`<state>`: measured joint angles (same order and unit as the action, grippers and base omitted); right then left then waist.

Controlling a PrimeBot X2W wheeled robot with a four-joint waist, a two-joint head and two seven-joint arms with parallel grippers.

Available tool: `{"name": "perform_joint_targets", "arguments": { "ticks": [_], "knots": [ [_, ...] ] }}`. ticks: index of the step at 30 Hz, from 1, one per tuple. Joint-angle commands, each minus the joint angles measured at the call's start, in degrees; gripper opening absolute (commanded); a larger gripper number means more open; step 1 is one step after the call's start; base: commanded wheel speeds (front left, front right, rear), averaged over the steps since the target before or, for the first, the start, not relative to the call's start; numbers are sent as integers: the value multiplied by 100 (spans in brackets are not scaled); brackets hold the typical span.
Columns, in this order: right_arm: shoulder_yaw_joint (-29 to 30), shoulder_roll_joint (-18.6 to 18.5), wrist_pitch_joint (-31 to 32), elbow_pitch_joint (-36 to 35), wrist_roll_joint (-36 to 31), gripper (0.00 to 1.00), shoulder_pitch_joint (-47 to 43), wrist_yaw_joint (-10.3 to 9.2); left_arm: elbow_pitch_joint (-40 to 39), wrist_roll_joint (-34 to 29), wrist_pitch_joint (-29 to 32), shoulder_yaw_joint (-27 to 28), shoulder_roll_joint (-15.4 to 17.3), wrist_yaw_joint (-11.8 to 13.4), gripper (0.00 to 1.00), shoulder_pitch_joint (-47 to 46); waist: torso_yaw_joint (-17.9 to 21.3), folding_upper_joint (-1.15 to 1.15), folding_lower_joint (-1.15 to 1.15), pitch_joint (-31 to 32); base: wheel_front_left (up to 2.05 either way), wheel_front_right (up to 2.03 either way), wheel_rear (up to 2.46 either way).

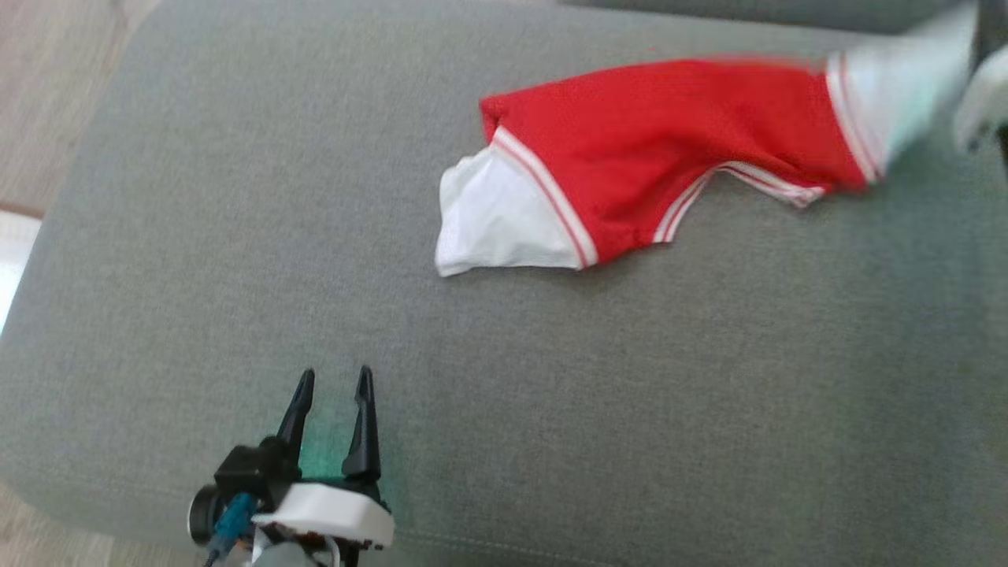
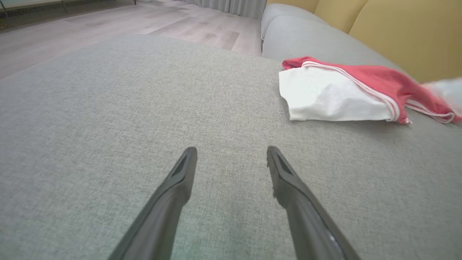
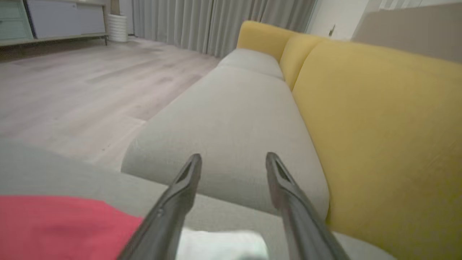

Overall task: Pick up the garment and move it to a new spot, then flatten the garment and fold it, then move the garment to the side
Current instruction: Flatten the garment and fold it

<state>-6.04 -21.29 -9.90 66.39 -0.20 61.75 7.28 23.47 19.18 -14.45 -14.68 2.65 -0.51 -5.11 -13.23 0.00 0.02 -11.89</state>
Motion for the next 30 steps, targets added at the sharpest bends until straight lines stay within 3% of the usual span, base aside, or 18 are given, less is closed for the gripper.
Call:
{"name": "perform_joint_targets", "arguments": {
  "ticks": [1,6,9,12,18,24,30],
  "knots": [
    [80,94,-177,-125,-104,100,-29,21,-168,8,-55,154,23,32,100,-146,-45,0,-2,-123,0,0,0],
    [-9,751,-465,-202,-172,100,-609,21,-149,5,-55,158,23,50,100,-147,37,0,-2,-133,0,0,0],
    [-549,1310,-502,-467,-44,100,-1030,21,-153,28,-55,124,22,41,100,-167,59,0,-2,-117,0,0,0],
    [-1332,1605,-506,-970,257,100,-1535,21,-166,41,-55,53,22,23,100,-202,28,0,-2,-117,0,0,0],
    [-2949,1713,-508,-1501,746,100,-2270,21,-151,70,-55,-49,22,8,100,-197,-116,0,-2,-96,0,0,0],
    [-3491,1573,-508,-1238,690,100,-2232,21,-166,111,-55,-70,22,22,100,-148,-264,0,-2,-131,0,0,0],
    [-3341,1574,-509,-914,324,100,-2042,21,-203,193,-55,-128,22,53,100,-140,-371,0,-2,-226,0,0,0]
  ]
}}
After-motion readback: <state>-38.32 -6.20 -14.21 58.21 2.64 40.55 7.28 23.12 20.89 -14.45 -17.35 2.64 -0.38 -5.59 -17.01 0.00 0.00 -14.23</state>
